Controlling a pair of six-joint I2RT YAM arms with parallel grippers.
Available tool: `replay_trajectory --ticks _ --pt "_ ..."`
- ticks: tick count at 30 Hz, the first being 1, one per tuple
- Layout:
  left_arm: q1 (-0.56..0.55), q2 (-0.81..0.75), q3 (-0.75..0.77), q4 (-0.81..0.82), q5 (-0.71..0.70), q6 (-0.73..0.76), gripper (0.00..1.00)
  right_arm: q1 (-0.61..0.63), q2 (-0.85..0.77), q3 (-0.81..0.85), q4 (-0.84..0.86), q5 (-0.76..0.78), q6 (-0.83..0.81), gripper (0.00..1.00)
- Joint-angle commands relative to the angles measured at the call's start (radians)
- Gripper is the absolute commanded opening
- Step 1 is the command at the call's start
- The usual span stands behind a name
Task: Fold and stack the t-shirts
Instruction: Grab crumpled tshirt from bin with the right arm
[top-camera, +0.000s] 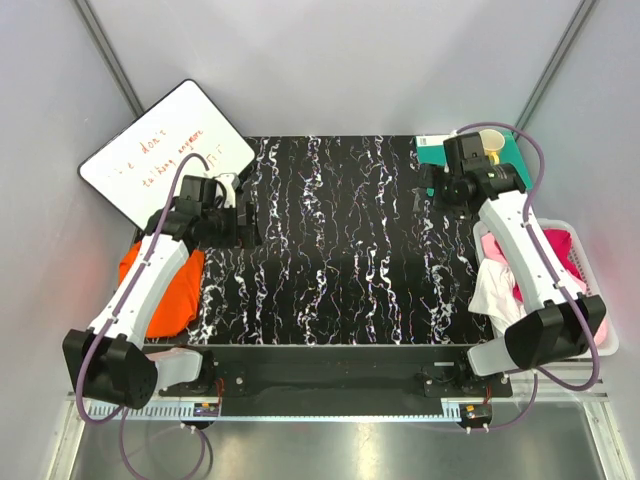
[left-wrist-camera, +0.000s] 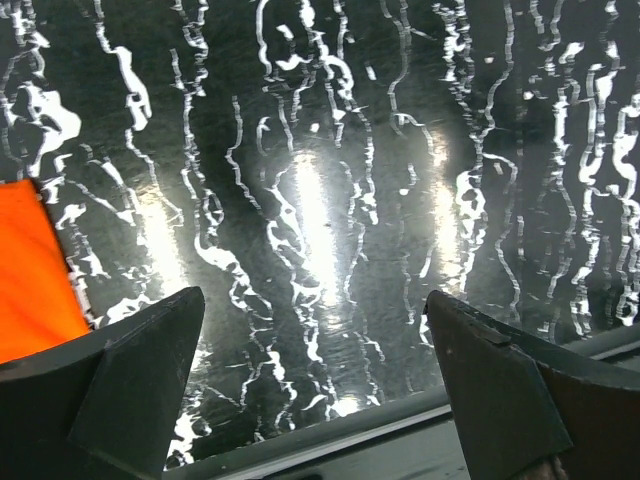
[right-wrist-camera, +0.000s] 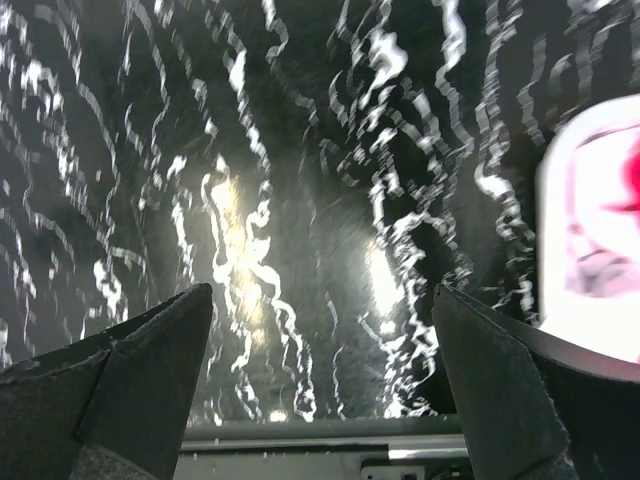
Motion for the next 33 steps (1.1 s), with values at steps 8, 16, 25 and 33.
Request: replay_trajectory --ticks 8,16,25,33 --pt "-0.015 0.008 -0.019 0.035 0.019 0.043 0.99 -0.002 0.042 0.278 -0.146 0.289 -0.051 1.0" --pt "-0.093 0.123 0.014 0.038 -0.028 0.037 0.99 -0.003 0.019 0.275 -0.327 0.599 -0.013 1.0" --pt "-0.125 0.171 0.001 0.064 -0.01 0.031 0.99 -0.171 -0.105 0.131 -0.48 0.566 0.237 0.86" --pt "-0.14 0.175 -0.01 0.081 0.036 0.025 0.99 -0.419 -0.115 -0.012 -0.481 0.451 0.215 0.87"
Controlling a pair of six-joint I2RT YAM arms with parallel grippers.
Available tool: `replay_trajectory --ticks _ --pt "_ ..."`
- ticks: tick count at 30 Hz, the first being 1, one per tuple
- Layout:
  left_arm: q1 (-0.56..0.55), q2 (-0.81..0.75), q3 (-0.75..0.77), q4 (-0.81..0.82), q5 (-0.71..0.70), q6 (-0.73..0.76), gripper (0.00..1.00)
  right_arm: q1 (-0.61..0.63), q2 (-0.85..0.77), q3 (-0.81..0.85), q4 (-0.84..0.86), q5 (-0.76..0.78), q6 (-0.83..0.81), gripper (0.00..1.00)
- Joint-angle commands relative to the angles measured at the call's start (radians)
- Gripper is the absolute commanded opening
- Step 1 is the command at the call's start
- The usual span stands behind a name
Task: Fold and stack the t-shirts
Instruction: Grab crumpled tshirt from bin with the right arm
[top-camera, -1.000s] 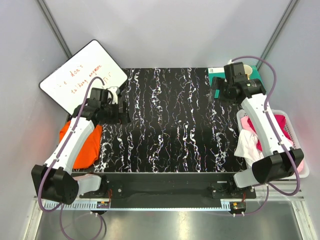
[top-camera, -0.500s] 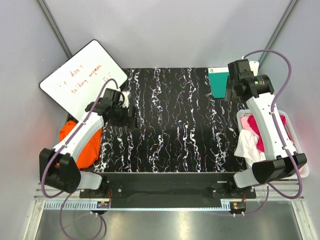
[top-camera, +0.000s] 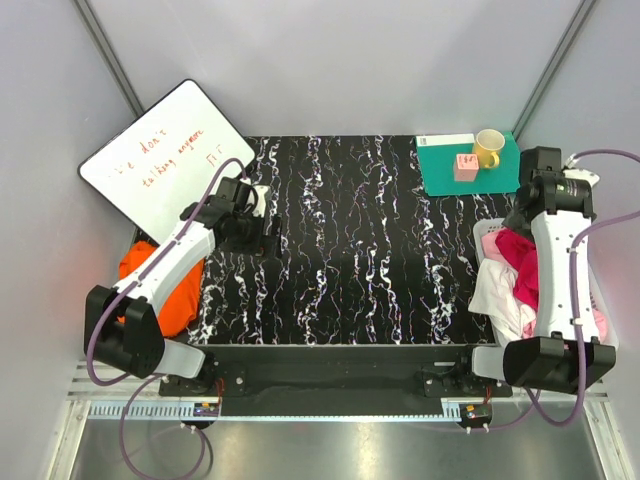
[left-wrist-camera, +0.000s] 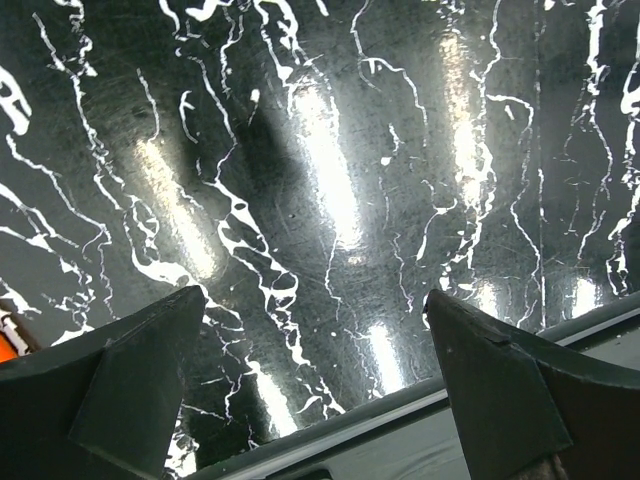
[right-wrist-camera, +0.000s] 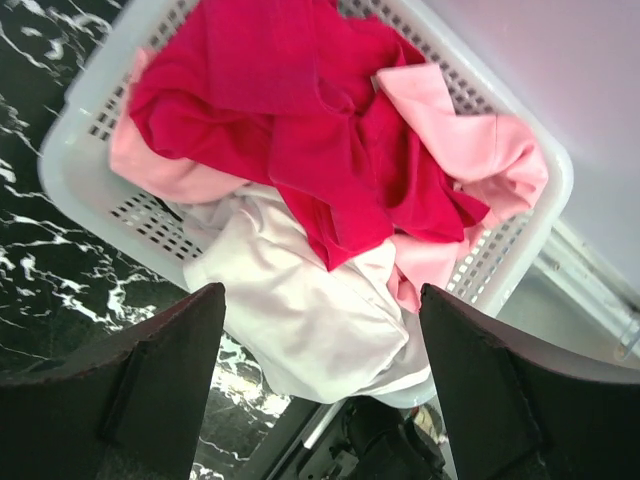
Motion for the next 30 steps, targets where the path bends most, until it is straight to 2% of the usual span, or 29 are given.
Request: replay_trajectory --ticks 1,7,13,15,16,17,19,22,24,30 --pt "-0.009 0.001 0.005 0.043 0.038 -0.004 0.99 -0.066 0.021 -0.066 -0.16 -0.091 0.037 0.87" --pt "-0.015 0.01 0.011 0.049 0.038 -0.004 0.99 -0.144 0.13 -0.149 -0.142 -0.237 0.028 0.88" --pt "-0.015 0.006 0.013 0.049 0.031 -0.004 0.99 -0.17 0.241 -0.149 -0.133 -0.205 0.042 0.87" --pt "-0.015 0.004 0.013 0.049 0.029 -0.001 0.99 -0.178 0.265 -0.163 -0.128 -0.182 0.043 0.78" --pt "-0.015 0.003 0.014 0.049 0.028 -0.001 0.99 -0.178 0.282 -0.167 -0.128 -0.18 0.043 0.63" --pt "-0.015 0.001 0.016 0.049 0.023 0.0 0.99 -0.179 0.289 -0.17 -0.125 -0.179 0.046 0.44" --pt "-0.015 0.0 0.016 0.049 0.023 0.0 0.99 -0.188 0.315 -0.18 -0.12 -0.173 0.053 0.31" --pt "-0.015 0.0 0.021 0.045 0.017 0.004 0.99 -0.213 0.343 -0.193 -0.101 -0.227 0.028 0.17" --pt "-0.015 0.0 0.027 0.042 0.012 0.007 0.99 -0.224 0.349 -0.195 -0.091 -0.239 0.023 0.0" --pt "-0.015 -0.001 0.034 0.031 0.0 0.014 0.99 -0.224 0.27 -0.143 -0.096 -0.257 -0.012 0.0"
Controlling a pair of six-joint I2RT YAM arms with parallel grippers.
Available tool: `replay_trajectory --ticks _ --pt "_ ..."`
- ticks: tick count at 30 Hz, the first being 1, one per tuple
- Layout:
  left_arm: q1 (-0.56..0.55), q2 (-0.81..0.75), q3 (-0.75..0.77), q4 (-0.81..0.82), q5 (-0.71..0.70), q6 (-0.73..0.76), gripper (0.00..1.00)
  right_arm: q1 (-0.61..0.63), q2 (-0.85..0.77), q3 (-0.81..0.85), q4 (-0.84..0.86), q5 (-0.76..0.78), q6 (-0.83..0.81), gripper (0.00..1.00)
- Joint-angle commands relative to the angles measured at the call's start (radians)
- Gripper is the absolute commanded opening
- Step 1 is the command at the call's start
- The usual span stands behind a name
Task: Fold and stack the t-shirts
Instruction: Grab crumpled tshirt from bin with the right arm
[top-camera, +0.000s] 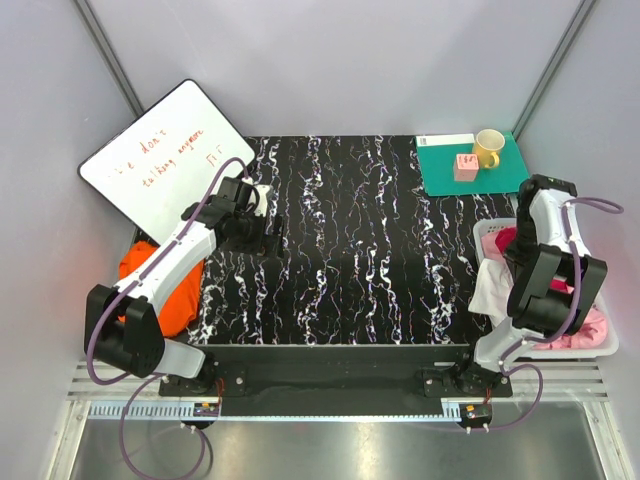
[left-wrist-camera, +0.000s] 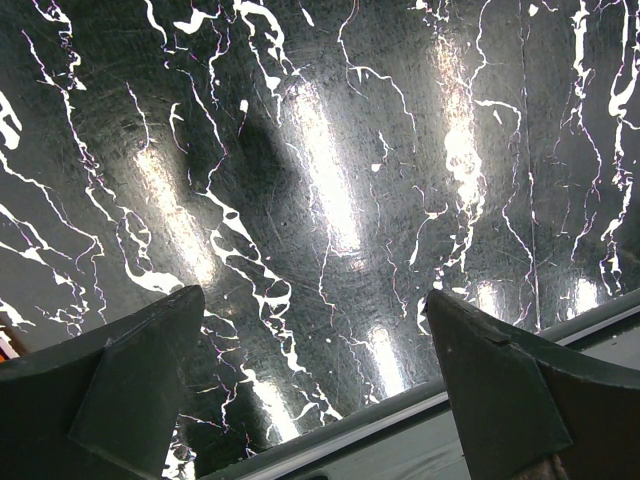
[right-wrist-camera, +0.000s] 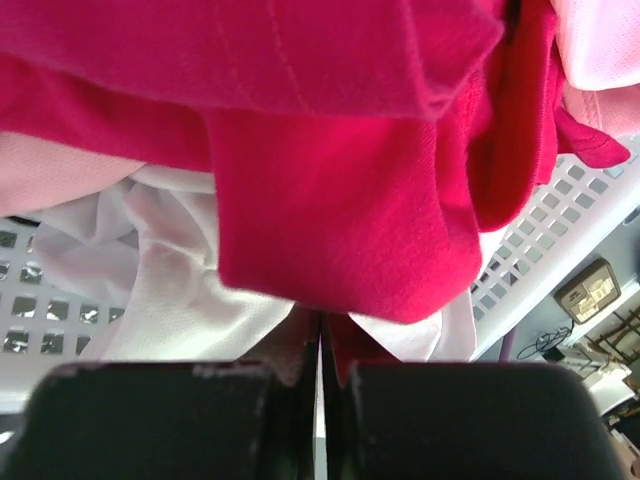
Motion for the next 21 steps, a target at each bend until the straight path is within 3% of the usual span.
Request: replay_trajectory --ticks 1,3,7,13,21 --pt "-0.003 -0.001 0.034 0.011 -0.008 0.014 0.99 -0.001 -0.099 0.089 -0.105 -0.063 -0.037 0.11" --pt "-0.004 0.006 0.034 0.011 -0.005 0.014 0.99 -0.001 -0.157 0.119 -0.12 -0.084 -0.052 0.18" --pt "-0.004 0.025 0.039 0.011 0.001 0.012 0.99 -0.002 -0.244 0.171 -0.148 -0.078 -0.055 0.99" --pt "-0.004 0.04 0.05 0.011 0.014 0.014 0.99 -0.001 -0.264 0.082 -0.153 0.006 -0.034 1.0" --pt "-0.004 0.019 0.039 0.011 0.015 0.015 0.99 -0.023 -0.08 0.076 -0.16 0.094 0.026 1.0"
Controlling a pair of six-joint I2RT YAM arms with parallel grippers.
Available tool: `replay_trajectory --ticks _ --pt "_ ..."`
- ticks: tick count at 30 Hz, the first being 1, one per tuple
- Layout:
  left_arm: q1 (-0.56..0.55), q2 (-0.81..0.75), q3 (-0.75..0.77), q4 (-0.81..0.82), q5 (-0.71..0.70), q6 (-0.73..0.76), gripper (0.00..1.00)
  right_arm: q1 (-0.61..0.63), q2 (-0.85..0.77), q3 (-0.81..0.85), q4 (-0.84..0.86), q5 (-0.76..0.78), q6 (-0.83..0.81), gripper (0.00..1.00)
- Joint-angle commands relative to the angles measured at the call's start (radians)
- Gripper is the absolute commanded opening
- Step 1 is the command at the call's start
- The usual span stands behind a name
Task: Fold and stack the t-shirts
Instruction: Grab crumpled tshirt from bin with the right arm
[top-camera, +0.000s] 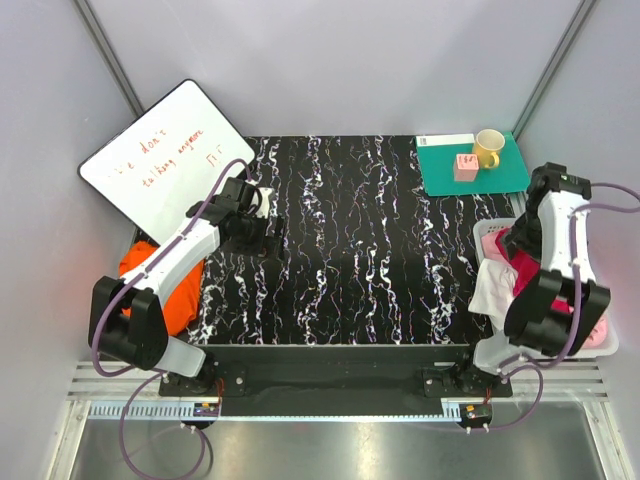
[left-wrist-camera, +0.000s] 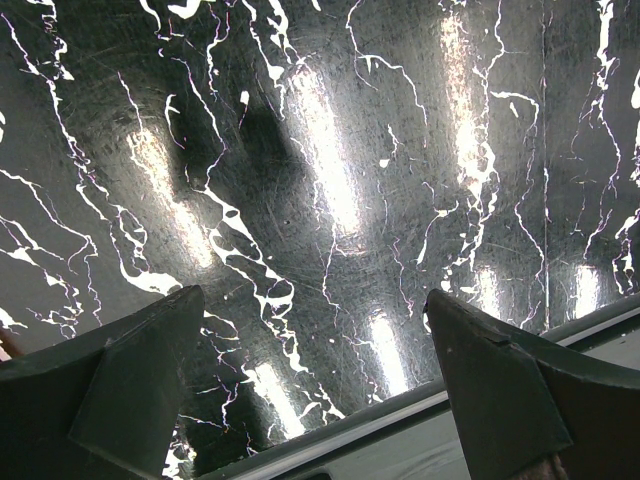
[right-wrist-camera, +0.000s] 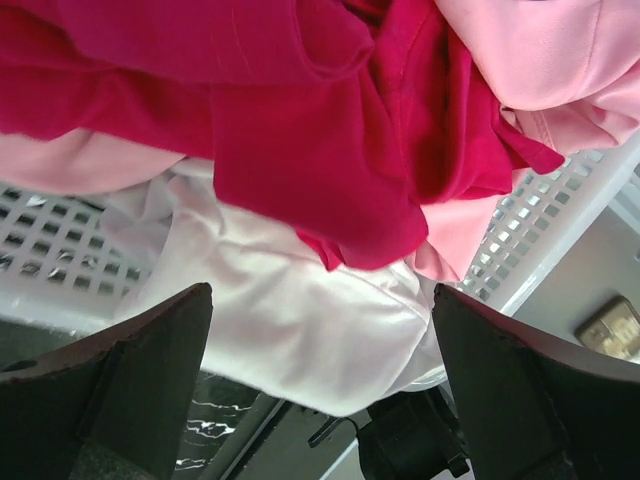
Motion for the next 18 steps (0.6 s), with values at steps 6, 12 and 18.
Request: replay_trajectory --ticks 6,12,18 --pt "-0.004 -0.037 0.036 0.013 -0.001 0.014 0.99 -0.044 0.162 0.008 -0.14 0.11 0.048 1.0" --pt "-0.004 -0.036 0.037 0.011 -0.014 0.014 0.99 -0.078 0.208 -0.039 -0.063 0.109 0.018 0.95" --pt "-0.004 -0.028 0.046 0.007 -0.02 0.017 0.99 -0.078 0.2 -0.018 -0.017 0.01 -0.036 0.0"
